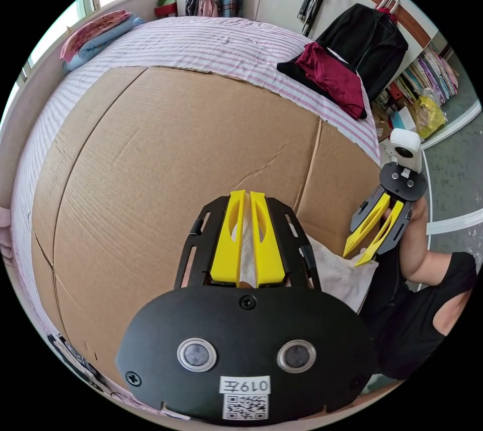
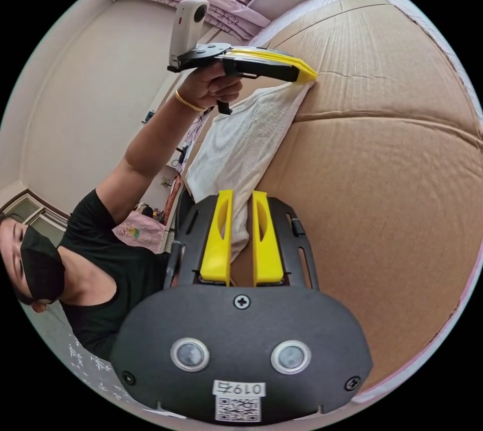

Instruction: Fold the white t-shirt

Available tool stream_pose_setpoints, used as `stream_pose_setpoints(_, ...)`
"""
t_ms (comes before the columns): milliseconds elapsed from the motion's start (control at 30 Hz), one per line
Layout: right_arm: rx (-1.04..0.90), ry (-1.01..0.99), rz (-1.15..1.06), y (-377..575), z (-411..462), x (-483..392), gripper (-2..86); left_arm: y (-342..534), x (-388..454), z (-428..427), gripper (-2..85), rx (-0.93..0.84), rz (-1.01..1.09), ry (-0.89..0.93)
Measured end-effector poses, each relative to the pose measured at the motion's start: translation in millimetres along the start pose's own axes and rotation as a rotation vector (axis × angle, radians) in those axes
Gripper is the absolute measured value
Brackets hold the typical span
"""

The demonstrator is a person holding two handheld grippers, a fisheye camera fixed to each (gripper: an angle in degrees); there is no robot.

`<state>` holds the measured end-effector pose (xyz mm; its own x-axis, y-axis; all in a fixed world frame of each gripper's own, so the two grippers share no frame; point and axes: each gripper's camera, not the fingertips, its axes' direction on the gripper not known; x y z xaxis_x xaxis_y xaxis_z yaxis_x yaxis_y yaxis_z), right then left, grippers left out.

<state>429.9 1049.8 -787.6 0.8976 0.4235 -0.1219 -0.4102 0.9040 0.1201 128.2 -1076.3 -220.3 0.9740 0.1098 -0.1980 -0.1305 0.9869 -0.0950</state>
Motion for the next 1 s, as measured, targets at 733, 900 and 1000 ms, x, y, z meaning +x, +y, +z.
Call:
stream_pose_setpoints(733, -0.034, 0.017, 0.019, 1.7, -36.0, 16.1, -0.8, 16.9, 69.6, -35.9, 0.8, 0.017, 0.002, -0.068)
stream_pose_setpoints(900, -0.032, 0.006, 0.017, 2.0, -39.5, 18.0, -0.6, 30.7, 88.5, -64.9, 0.8, 0.091, -0.031, -0.063)
stream_pose_setpoints(1000, -0.032, 0.005, 0.014, 3.4, -41.3, 18.0, -0.2, 47.0, 93.2, -86.6, 0.9, 0.157, -0.084, -0.053)
